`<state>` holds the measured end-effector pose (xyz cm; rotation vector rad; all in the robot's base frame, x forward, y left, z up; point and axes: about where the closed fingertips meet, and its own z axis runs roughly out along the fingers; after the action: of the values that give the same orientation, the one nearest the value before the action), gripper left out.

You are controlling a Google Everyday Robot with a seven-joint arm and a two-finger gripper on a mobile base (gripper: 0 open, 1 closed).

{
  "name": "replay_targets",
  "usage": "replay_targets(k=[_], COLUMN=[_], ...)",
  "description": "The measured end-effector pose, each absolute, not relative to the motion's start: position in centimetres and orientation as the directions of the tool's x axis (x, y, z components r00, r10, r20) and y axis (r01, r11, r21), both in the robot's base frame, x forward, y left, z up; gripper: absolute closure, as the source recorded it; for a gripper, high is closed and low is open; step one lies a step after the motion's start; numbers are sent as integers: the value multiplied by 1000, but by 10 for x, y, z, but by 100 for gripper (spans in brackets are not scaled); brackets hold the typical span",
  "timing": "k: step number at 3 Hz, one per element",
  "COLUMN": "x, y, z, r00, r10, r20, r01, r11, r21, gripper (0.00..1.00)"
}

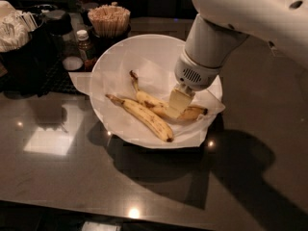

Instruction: Pick banana from white bowl

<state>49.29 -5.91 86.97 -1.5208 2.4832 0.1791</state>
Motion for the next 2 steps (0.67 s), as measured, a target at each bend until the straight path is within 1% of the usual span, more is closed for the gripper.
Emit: replay_targets(k=[2], x=[494], y=[-60], z=[856], r00=[-453], r10=[-863], r20=[-221], r01=[-886], r11=[464], r21=[5], gripper=[50])
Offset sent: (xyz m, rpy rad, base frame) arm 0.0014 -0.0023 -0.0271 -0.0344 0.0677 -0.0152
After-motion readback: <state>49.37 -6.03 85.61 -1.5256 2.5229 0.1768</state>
